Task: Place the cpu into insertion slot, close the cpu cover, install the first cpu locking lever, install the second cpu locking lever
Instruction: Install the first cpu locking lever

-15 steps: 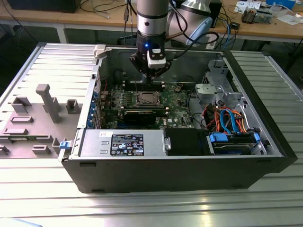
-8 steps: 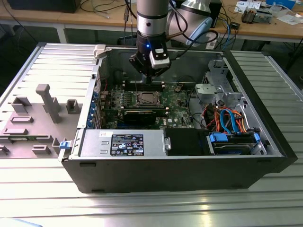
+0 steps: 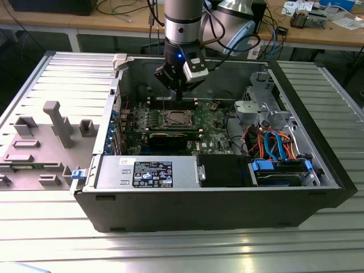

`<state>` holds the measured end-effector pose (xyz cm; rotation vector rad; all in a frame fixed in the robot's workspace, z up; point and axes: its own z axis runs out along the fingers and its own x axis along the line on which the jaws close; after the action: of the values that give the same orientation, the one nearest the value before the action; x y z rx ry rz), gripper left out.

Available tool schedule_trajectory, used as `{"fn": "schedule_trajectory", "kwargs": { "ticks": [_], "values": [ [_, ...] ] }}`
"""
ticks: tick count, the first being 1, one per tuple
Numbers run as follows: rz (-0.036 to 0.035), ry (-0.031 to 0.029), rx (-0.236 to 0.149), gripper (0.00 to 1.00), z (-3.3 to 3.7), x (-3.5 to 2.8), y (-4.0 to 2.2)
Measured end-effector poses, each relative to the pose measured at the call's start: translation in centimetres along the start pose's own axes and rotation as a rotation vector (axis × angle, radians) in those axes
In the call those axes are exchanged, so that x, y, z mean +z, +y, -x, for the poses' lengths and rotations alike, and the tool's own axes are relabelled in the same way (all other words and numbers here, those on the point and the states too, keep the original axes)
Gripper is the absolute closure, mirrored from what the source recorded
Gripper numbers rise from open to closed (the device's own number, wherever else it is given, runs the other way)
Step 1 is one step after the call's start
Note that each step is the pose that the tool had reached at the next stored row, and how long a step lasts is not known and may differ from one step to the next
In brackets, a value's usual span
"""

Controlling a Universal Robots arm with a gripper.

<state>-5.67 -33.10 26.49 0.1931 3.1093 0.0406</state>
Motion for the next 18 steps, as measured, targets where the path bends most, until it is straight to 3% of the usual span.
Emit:
{"fn": "schedule_trajectory", "kwargs": {
  "ticks": [6, 11, 18],
  "values": [
    [0.0025, 0.0029, -0.102, 0.89, 0.0, 0.04, 0.0],
    [0.0028, 0.003, -0.109, 0.89, -0.07, 0.04, 0.0],
    [0.0027, 0.0031, -0.11, 0.89, -0.9, 0.03, -0.06]
  ]
}}
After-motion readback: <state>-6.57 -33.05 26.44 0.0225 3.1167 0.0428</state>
